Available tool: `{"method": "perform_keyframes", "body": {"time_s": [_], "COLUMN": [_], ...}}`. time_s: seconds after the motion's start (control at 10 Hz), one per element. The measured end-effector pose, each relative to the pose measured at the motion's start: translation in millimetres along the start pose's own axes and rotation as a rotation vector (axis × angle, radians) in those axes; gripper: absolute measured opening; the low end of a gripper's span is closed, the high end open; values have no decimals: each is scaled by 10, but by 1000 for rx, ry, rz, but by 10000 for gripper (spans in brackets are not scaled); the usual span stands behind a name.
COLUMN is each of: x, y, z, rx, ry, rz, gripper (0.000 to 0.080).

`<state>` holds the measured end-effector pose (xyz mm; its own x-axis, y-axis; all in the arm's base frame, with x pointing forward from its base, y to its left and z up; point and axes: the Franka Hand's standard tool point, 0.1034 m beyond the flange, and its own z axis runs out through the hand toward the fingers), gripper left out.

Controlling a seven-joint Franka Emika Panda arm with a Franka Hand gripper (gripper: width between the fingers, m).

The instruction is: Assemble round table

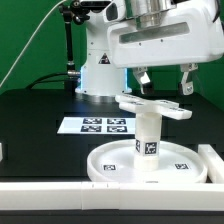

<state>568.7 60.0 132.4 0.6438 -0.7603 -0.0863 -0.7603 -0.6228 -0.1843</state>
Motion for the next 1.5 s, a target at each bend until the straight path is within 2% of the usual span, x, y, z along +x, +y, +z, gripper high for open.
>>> {"method": "perform_keyframes", "body": {"time_s": [0.1,0.2,0.4,0.5,1.0,1.2,1.4,1.5], "x": [3,4,9,7,25,35,40,54], "y": [3,14,-9,-19,-1,16,14,23], "z": [0,-10,-62,-83,-88,-87,-80,-83], "rx": [-1,-20,-94,-115,-120,-165,-186,-186], "ry": [1,0,-1,-9,-37,-52,-72,-74], "rz": [-89,-240,-562,-694,-1077,-1381,-1582,-1606], "gripper": [649,649,649,649,649,649,649,649]}}
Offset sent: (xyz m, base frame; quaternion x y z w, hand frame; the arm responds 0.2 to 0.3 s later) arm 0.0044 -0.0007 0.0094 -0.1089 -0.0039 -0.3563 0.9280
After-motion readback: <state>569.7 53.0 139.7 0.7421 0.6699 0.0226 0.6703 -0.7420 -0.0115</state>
